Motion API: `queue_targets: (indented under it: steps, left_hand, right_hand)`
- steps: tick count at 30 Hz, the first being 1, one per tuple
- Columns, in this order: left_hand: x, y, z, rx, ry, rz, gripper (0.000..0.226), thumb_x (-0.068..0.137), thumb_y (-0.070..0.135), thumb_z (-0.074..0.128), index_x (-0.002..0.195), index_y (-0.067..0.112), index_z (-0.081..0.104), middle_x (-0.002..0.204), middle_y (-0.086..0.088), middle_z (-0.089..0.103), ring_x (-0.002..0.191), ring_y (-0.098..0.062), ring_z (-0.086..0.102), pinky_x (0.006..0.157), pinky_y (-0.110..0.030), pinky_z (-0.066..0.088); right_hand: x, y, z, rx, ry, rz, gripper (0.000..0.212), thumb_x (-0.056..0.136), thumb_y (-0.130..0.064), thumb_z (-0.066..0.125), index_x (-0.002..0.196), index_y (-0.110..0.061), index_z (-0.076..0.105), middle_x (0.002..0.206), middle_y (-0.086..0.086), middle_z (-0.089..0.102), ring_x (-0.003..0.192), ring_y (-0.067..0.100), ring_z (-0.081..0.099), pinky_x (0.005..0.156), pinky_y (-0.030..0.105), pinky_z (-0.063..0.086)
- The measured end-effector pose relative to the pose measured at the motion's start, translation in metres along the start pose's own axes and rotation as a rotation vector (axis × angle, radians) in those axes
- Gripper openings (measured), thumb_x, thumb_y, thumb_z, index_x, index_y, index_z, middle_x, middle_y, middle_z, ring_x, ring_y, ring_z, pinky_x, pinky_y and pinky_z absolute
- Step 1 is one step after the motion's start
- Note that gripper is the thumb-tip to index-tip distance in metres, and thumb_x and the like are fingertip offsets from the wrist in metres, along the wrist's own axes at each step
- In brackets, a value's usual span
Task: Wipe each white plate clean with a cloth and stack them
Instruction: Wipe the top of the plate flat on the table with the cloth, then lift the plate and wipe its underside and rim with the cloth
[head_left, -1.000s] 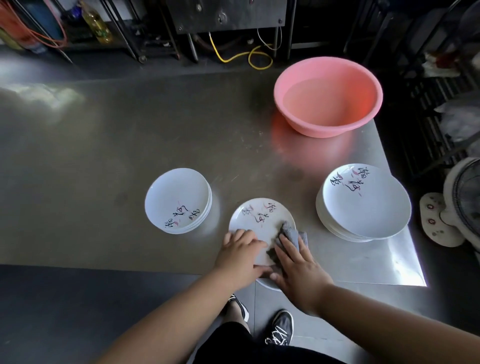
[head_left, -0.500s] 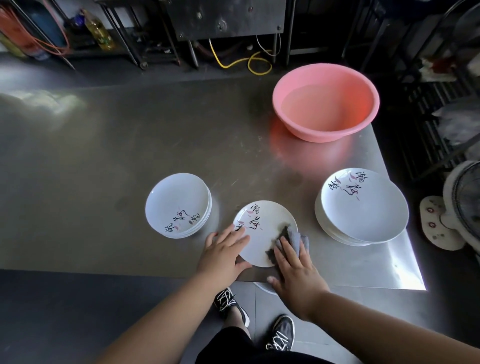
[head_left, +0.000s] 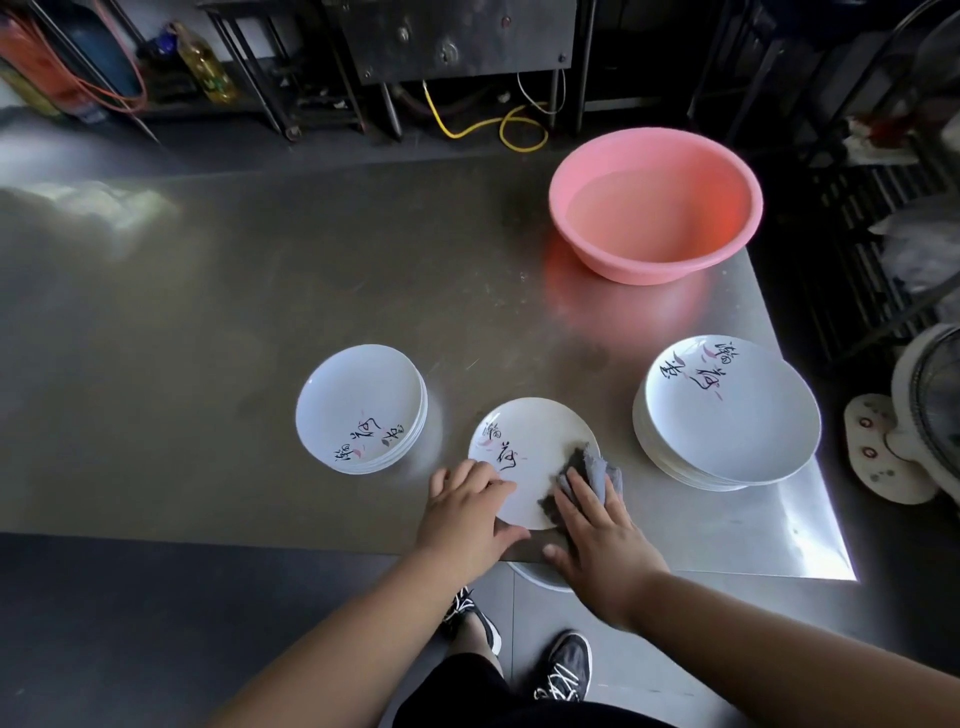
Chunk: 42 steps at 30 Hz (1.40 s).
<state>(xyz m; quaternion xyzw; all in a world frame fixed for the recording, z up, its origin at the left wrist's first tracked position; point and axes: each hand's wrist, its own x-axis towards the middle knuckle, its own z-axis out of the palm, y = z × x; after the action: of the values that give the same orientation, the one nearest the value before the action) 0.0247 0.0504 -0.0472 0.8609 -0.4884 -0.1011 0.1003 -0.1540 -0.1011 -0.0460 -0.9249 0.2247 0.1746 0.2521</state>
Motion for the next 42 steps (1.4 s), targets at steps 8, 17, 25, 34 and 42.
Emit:
queue_targets:
  steps: [8,17,25,34,42]
  left_hand:
    - [0.007,-0.009,-0.004,-0.043,-0.095,-0.057,0.034,0.093,0.045,0.070,0.126,0.044,0.070,0.147,0.025,0.056,0.148,-0.004,0.038,0.112,-0.040,0.022]
    - [0.013,-0.014,-0.008,-0.088,-0.004,0.016,0.039,0.086,0.052,0.076,0.122,0.036,0.077,0.132,0.021,0.068,0.123,-0.011,0.059,0.101,-0.038,0.032]
    - [0.018,-0.023,-0.005,-0.148,-0.013,0.101,0.038,0.074,0.051,0.088,0.107,0.035,0.081,0.115,0.019,0.072,0.102,-0.017,0.066,0.086,-0.040,0.047]
    - [0.031,-0.038,-0.037,-0.136,-0.119,0.070,0.050,0.093,0.058,0.056,0.133,0.029,0.061,0.133,0.009,0.056,0.119,-0.018,0.055,0.100,-0.034,0.044]
    - [0.054,-0.045,-0.051,-0.085,-0.380,-0.235,0.047,0.097,0.058,0.050,0.123,0.020,0.043,0.118,-0.004,0.071,0.105,-0.032,0.068,0.081,-0.039,0.054]
  right_hand:
    - [0.035,0.009,-0.024,-0.086,0.093,0.028,0.077,0.105,-0.062,0.034,0.168,-0.024,0.015,0.176,-0.005,-0.008,0.161,0.036,-0.013,0.131,0.045,-0.005]
    - [0.031,-0.002,-0.012,-0.023,0.098,0.035,0.076,0.103,-0.065,0.027,0.168,-0.028,0.016,0.175,-0.011,-0.006,0.161,0.032,-0.011,0.132,0.041,0.002]
    - [0.004,-0.036,0.004,0.106,0.215,0.016,0.064,0.105,-0.048,0.029,0.150,-0.010,0.054,0.162,0.009,0.042,0.147,0.039,0.036,0.124,0.047,0.032]
    - [0.031,-0.027,-0.078,0.199,0.194,0.374,0.046,0.096,-0.056,0.032,0.078,-0.026,0.061,0.076,-0.011,0.072,0.072,0.015,0.068,0.071,0.038,0.057]
    - [0.084,-0.034,-0.108,0.120,-0.026,0.548,0.038,0.105,-0.039,0.045,0.124,-0.010,0.059,0.105,0.007,0.069,0.093,0.030,0.068,0.070,0.031,0.045]
